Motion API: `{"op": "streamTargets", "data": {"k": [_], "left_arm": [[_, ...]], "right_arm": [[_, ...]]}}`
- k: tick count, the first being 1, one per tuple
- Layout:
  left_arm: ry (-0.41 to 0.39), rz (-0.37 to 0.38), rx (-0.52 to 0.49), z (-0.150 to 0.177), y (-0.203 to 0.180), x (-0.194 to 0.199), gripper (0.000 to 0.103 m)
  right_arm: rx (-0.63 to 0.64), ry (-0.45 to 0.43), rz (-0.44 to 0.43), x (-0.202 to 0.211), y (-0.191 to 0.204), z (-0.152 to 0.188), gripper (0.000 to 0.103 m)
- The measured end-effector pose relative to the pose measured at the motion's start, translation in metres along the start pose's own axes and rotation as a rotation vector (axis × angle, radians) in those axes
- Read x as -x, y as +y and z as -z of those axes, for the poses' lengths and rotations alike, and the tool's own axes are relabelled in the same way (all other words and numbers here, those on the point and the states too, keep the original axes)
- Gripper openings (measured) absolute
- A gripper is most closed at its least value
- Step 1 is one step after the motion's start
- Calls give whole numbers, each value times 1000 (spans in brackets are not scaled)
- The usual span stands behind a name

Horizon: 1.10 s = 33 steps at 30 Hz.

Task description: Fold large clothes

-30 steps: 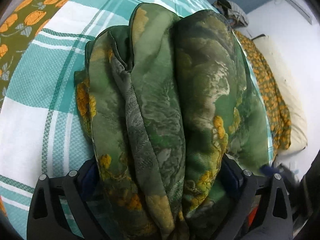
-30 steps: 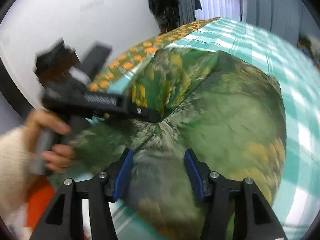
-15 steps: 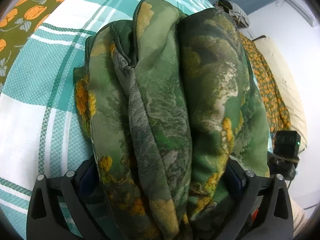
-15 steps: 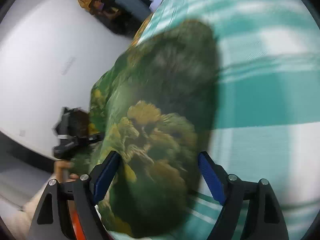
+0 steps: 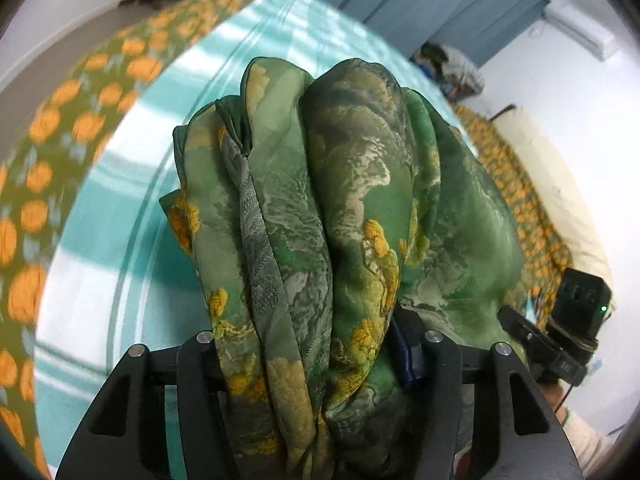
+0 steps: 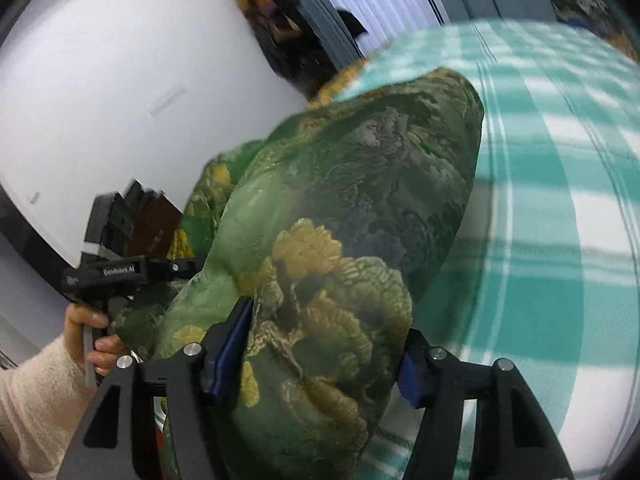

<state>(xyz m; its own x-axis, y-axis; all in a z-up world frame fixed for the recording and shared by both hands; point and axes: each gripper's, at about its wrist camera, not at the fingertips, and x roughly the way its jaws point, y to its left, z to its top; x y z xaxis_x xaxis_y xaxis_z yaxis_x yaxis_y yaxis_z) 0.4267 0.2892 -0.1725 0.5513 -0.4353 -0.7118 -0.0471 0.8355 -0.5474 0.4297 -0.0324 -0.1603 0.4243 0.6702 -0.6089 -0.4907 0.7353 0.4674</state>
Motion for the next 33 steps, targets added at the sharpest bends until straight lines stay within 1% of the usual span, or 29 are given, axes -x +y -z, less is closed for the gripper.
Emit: {"op": "streamTargets", "data": {"k": [3,4,6,7,8,10,12,13,14,15,16,17,18,19,20,21,23,24,25,26,27,28,29,30,31,33], "left_arm": [[-25,-2,-27,-33,-15,-13,58],[-28,-9,-38,-45,-20,-22,58],[-27,-17,-46,-70,-27,-44,58],[-25,-21,-46,-79,-26,-53,58],[-25,-26,-47,-89,-28,-66,58],[-25,-37,-42,-100,-24,-85,58],[-16,-48,-29,-105,-17,-104,60],[0,-63,-19,-105,-10,-116,62],[17,-80,-7,-102,-3,-128,69],[29,-90,8,-99,3,-137,80],[20,-84,25,-93,9,-139,86],[6,-74,41,-88,13,-137,97],[-12,-60,58,-82,16,-131,101],[-20,-52,59,-79,15,-126,101],[-28,-61,47,-75,11,-117,101],[-50,-95,19,-69,4,-104,100],[-115,-178,-46,-55,-15,-77,100],[-165,-220,-90,-44,-29,-57,100],[-194,-243,-113,-37,-38,-46,100],[-221,-265,-136,-29,-46,-34,102],[-262,-307,-166,-15,-61,-18,102],[-290,-345,-185,-9,-68,-10,103],[-322,-394,-218,3,-80,1,103],[-346,-432,-251,14,-92,9,103],[-359,-451,-271,20,-103,13,103],[-375,-470,-291,38,-120,22,103]], "right_arm": [[1,-36,-23,3,-17,-33,63],[2,-42,-21,-7,-16,-39,63],[-10,-51,-17,-15,-38,-62,63],[-13,-54,-15,-20,-42,-69,63],[-21,-53,-16,-25,-57,-77,63],[-39,-44,-19,-38,-79,-92,63],[-67,-10,-27,-59,-107,-105,63],[-80,2,-31,-59,-116,-107,64],[-114,34,-39,-74,-130,-110,65],[-145,67,-41,-85,-142,-109,67],[-178,102,-32,-96,-152,-104,73],[-204,113,-36,-100,-160,-96,81],[-221,103,-51,-100,-164,-91,82],[-240,84,-67,-95,-165,-87,83],[-261,69,-71,-88,-165,-84,83],[-271,63,-57,-81,-163,-82,83],[-236,23,25,-55,-146,-79,84],[-186,-5,80,-41,-135,-80,84],[-147,-16,129,-30,-123,-78,85],[-82,-24,223,-15,-104,-75,86],[-17,-31,329,1,-84,-71,86],[19,-35,401,9,-73,-68,87],[60,-44,497,20,-58,-65,92],[82,-54,556,30,-46,-60,94],[97,-74,602,41,-34,-56,98],[109,-127,653,67,-10,-46,98]]}}
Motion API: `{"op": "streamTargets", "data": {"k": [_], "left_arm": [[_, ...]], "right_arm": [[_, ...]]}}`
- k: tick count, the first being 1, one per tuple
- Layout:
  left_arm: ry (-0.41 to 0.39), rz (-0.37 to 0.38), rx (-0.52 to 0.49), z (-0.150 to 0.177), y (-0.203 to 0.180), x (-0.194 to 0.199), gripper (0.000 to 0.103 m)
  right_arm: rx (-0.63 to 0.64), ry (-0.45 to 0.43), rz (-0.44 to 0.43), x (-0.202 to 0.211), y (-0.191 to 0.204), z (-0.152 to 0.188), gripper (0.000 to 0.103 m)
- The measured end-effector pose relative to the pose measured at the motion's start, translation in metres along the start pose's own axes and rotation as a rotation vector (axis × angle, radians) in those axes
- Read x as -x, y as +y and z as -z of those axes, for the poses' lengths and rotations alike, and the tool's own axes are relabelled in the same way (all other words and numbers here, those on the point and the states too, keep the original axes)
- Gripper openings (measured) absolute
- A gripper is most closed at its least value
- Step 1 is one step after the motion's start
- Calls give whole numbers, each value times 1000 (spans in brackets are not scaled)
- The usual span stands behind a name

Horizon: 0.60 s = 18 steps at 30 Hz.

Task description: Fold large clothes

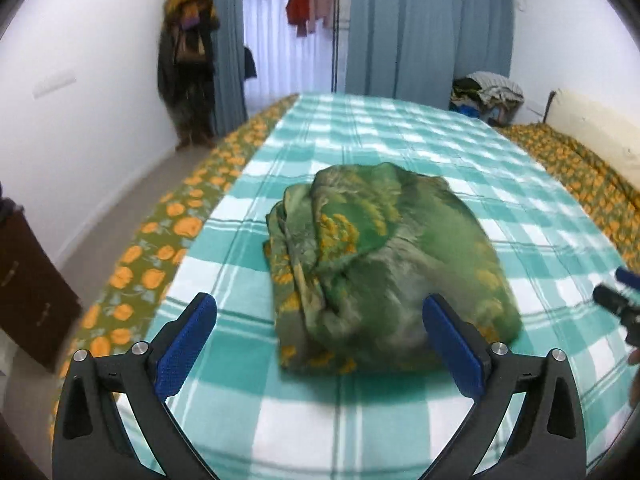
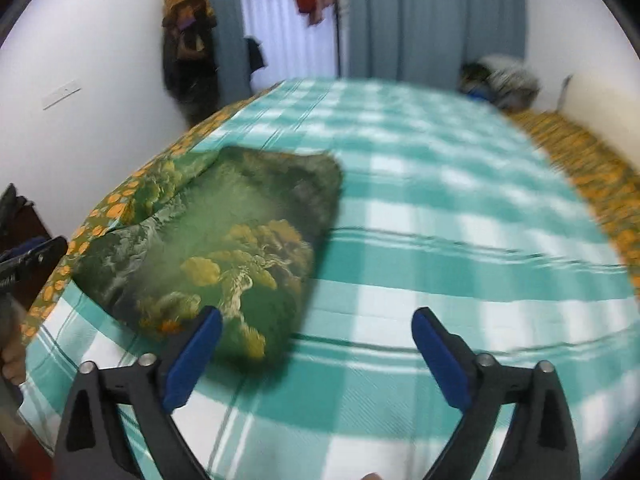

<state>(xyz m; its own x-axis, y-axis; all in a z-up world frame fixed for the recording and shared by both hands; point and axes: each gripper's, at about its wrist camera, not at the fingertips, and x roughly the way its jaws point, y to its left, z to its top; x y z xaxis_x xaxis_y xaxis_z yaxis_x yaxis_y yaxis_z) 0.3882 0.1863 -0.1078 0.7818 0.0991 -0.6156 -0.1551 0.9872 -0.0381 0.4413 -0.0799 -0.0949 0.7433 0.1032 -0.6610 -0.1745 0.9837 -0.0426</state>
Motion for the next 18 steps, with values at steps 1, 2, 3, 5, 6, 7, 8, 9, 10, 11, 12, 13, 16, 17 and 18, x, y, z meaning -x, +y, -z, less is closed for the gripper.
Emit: {"op": "streamTargets", "data": {"k": [1,2,3,5,6,7,8,9,10,11,12,13,16,17,18], "left_arm": [[0,8,2,6,-7,13,103],[5,18,7,5,-9,19,103],[26,35,12,9,-13,26,103],[71,65,15,8,-25,28,103],[76,64,19,8,-30,31,103],[74,45,20,10,-35,38,103],[66,30,20,12,-39,43,103],[61,24,22,13,-41,46,103],[60,19,24,14,-45,51,103],[58,17,28,15,-48,56,103],[50,11,30,16,-51,61,103],[42,-4,28,17,-55,67,103],[29,-67,6,19,-69,81,103],[29,-76,2,20,-73,85,103],[28,-80,-3,21,-76,90,103]], "right_arm": [[4,-13,30,6,-1,1,98],[13,-22,58,17,2,4,98],[23,-31,82,28,5,6,98],[42,-39,102,45,4,12,98],[47,-37,105,51,4,14,98],[51,-38,108,59,5,17,98],[56,-46,111,66,5,21,98],[59,-53,116,71,6,23,98],[62,-57,120,77,8,27,98],[63,-57,119,82,8,29,98],[64,-58,115,87,8,32,98],[66,-60,112,92,8,36,98],[84,-61,108,102,10,44,98],[82,-56,103,104,10,46,98],[76,-49,95,106,9,49,98]]}}
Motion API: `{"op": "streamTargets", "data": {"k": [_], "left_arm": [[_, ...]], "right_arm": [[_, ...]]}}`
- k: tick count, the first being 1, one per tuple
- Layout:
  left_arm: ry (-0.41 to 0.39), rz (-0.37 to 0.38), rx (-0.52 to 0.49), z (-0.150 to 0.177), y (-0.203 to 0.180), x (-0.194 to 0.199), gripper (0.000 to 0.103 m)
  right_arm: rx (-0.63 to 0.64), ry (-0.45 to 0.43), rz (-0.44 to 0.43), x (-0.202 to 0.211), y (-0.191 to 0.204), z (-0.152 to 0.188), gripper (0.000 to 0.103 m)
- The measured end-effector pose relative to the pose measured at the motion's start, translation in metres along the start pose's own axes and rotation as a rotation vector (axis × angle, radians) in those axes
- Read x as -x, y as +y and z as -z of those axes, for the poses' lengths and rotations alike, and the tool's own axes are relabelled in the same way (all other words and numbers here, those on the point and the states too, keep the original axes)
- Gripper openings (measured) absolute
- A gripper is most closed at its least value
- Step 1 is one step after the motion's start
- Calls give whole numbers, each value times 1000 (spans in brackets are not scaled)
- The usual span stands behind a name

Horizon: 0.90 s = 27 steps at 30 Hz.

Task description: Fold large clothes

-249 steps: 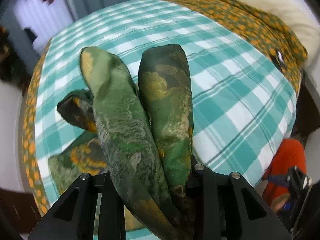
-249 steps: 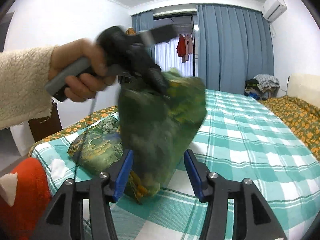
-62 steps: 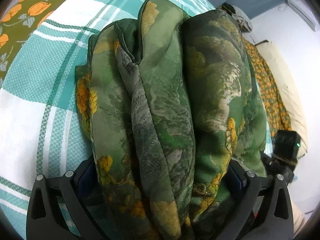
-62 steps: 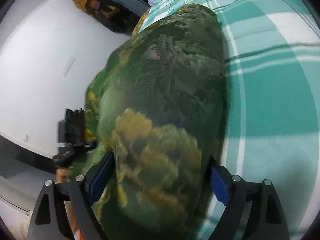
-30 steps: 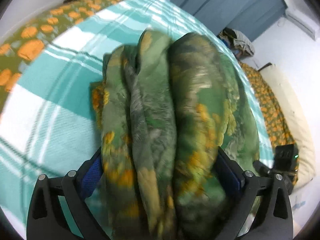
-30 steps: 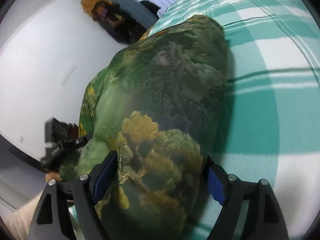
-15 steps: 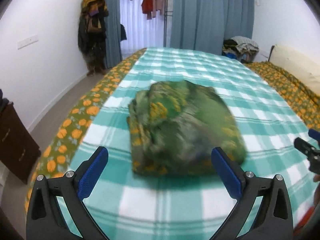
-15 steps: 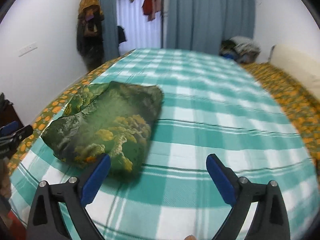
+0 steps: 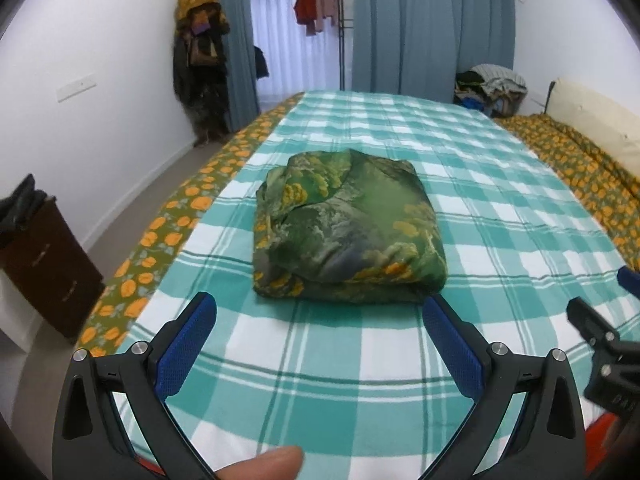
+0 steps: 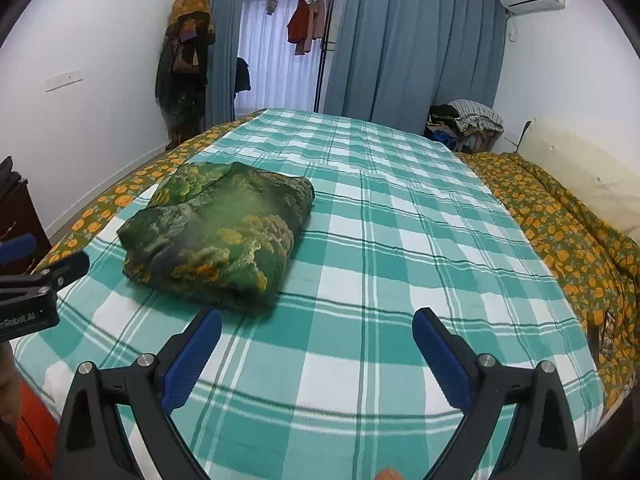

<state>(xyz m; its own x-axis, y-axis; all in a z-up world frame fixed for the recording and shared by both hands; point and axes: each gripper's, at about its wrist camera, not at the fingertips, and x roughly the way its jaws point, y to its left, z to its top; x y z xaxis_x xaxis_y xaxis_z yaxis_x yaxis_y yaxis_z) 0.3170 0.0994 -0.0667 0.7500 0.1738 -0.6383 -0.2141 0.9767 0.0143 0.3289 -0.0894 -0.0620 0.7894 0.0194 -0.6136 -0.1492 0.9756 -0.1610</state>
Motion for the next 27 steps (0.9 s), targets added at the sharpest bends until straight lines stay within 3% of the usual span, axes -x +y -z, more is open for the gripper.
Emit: {"op": "streamTargets", "data": {"k": [12,16,20,27], "left_arm": [[34,-10,-50,9,-20,28,103],[42,19,-23,6,-15,37,103],[31,-15,-32,4,-13,41,103],[42,11,4,5,-7,40,103]], "right_arm": [[-29,60,-42,26,-6,16,98],[-21,60,-47,33,-2,16,98],[-2,50,-57,41,5,13,98],[15,51,-62,45,10,14,98]]}}
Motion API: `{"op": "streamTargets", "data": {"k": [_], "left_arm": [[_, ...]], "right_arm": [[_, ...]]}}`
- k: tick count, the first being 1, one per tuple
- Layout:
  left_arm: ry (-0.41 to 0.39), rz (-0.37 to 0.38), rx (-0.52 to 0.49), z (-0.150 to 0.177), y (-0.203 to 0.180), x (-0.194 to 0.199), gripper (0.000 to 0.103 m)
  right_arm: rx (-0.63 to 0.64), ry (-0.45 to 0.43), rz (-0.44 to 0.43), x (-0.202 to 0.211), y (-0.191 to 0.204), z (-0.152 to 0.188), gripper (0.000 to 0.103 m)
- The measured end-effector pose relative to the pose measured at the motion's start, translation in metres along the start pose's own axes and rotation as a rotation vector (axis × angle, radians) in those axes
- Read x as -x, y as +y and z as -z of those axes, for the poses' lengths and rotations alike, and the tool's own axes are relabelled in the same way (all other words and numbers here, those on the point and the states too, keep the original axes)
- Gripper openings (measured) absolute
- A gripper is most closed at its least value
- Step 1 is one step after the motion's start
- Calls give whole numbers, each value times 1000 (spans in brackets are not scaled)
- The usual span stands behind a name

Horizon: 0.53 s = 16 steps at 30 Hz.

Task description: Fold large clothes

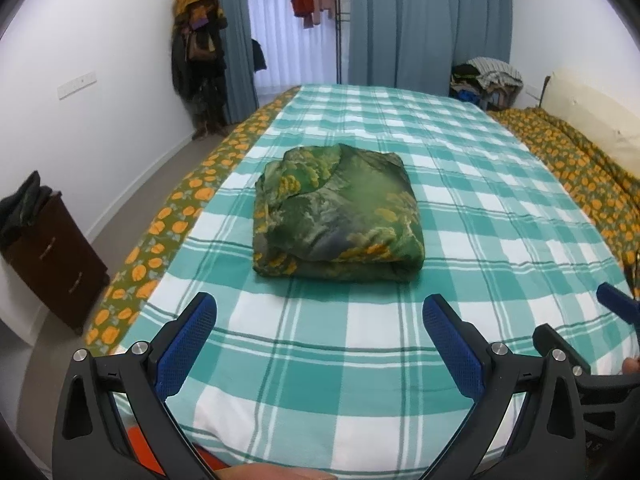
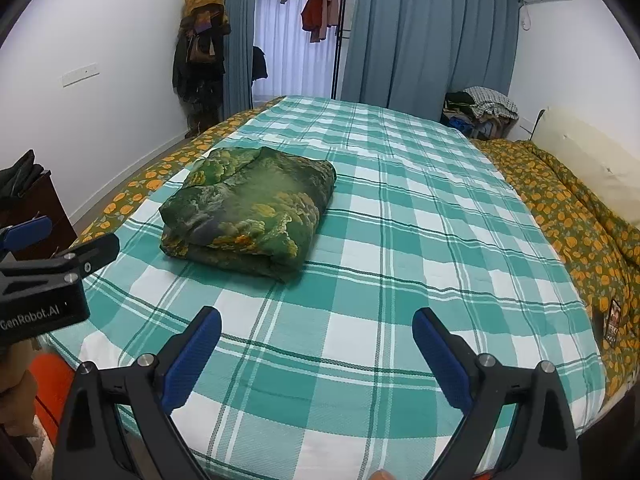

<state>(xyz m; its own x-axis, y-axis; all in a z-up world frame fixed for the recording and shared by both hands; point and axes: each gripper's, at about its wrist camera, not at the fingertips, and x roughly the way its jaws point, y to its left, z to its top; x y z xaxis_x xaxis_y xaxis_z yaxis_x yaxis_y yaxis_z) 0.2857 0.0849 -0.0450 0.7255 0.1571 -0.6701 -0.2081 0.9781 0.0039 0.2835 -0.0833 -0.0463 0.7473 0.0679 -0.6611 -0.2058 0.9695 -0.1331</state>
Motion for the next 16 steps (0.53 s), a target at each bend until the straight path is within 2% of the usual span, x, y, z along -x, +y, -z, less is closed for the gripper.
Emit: {"op": "streamTargets", "data": {"k": [11,16], "left_arm": [[-2,31,-5,2,-2,1,103],[-30,0,-27,3,-7,5,102]], "right_arm": [[-8,12,-1,-2,-1,2,98],[-12,11,-5,-1,-1,2,98]]}}
